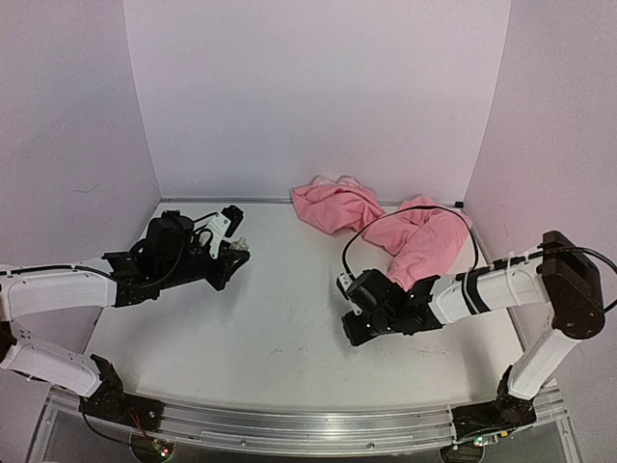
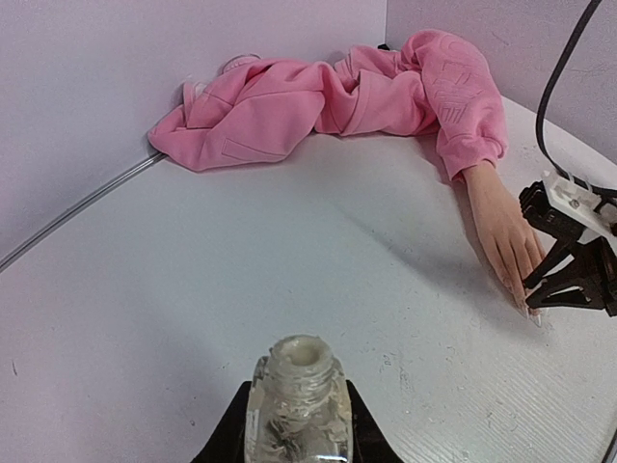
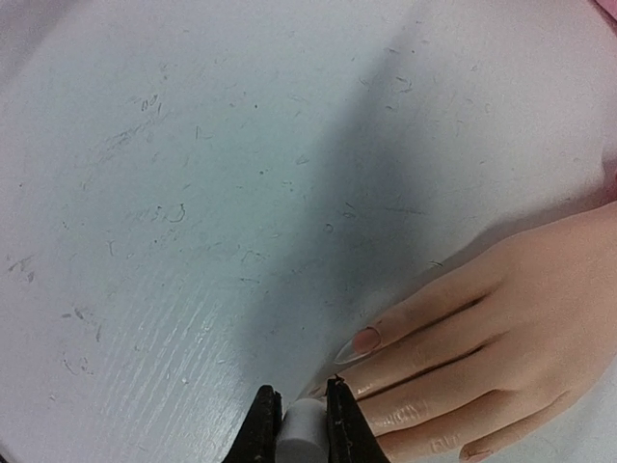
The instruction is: Paint the nails
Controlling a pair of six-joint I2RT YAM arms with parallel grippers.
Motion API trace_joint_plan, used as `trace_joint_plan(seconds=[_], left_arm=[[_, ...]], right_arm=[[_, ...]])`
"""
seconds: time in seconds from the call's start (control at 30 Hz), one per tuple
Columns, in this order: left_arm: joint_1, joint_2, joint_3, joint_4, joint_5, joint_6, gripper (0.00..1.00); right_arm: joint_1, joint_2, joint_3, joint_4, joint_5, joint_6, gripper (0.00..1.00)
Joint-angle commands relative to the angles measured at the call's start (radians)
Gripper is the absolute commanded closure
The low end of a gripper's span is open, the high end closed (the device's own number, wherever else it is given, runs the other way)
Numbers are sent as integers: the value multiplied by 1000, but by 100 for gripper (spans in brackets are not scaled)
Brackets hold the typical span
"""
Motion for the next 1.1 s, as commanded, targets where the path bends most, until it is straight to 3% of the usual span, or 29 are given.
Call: trace_joint_plan(seconds=[0.0,1.07], left_arm=[[4,-27,20,68,7,1,100],[4,-43,11,67,11,-4,100]], right_arm=[[6,6,26,-14,-11,-7,100],[14,-1,10,-14,-46,14,100]])
